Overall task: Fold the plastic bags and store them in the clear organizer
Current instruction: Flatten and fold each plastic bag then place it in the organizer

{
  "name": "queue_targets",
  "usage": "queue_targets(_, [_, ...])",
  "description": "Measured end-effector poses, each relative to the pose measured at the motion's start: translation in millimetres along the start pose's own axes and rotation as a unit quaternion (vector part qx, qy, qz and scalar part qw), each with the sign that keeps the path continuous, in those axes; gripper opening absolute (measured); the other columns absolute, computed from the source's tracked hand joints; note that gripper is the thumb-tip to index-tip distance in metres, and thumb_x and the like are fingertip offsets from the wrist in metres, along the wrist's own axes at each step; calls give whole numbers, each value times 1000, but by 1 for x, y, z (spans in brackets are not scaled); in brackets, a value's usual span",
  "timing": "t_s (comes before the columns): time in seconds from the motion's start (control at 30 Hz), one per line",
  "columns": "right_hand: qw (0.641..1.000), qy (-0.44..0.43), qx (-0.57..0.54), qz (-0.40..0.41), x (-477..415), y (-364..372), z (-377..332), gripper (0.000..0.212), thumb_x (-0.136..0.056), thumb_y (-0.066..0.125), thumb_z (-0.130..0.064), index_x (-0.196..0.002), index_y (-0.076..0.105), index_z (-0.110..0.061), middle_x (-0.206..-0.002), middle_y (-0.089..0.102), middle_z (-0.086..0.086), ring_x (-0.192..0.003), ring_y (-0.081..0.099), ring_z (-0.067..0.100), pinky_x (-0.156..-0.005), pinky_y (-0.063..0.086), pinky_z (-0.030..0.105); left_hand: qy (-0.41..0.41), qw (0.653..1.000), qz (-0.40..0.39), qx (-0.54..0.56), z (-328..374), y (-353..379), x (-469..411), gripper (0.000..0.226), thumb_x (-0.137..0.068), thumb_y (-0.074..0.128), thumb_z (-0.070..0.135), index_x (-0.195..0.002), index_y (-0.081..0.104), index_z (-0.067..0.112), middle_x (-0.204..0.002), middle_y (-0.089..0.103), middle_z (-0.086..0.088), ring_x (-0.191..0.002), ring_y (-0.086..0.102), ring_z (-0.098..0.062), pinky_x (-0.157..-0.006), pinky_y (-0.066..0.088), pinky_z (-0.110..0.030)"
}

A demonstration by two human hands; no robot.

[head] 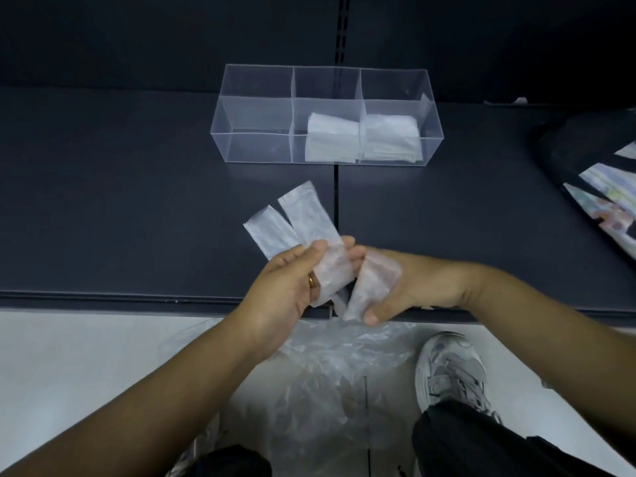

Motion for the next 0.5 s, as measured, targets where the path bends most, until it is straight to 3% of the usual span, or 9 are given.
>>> queue_targets(0.07, [1000,-7,-29,2,-5,3,-4,79,-74,71,14,-136,38,-22,-123,60,-10,-115,56,5,-93,48,25,-10,999,-4,44,-2,-4,-1,40,-93,47,29,-122,62,4,-120,67,-13,-115,62,-24,-95,52,-34])
queue_targets(0.13, [996,-12,-22,83,-2,-8,-10,83,-73,73,10,-140,36,-23,-129,56,-1,-117,55,7,-93,47,24,-15,999,1,39,-5,-9,-1,41,-93,47,35,-119,65,8,-121,67,-11,-115,62,-22,-92,53,-32])
queue_targets(0.2, [973,-31,35,224,12,-31,-20,61,-72,79,-1,-123,55,-23,-117,62,-3,-104,61,3,-85,47,17,-27,1000,7,-13,-9,-11,1,50,-89,48,51,-119,66,15,-121,67,-6,-115,62,-19,-97,48,-33])
queue_targets(0.27, [949,-54,60,306,28,-44,-30,28,-72,80,-7,-94,67,-17,-89,69,-9,-80,63,3,-73,48,15,-45,994,10,-97,-14,-11,4,69,-78,49,74,-117,65,18,-120,67,2,-116,60,-13,-103,43,-35])
queue_targets(0.37, [940,-87,101,315,34,-48,-48,13,-75,78,-7,-80,68,-14,-75,68,-8,-70,61,3,-69,47,14,-48,977,-14,-207,-19,-5,8,74,-64,45,88,-108,65,31,-111,65,21,-110,57,4,-102,42,-28])
queue_targets(0.5, [940,-119,172,269,10,-39,-77,13,-78,77,-8,-84,70,-17,-82,71,-8,-76,65,1,-72,49,15,-23,978,-51,-201,-14,8,8,53,-75,56,62,-113,64,27,-107,70,18,-107,61,2,-91,46,-14])
Point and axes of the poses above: each hand's wrist, its own x-axis away from the middle knuckle, its own y-axis out of the palm, z = x × y, the point moved 8 cm from there along -x, towards the middle knuckle
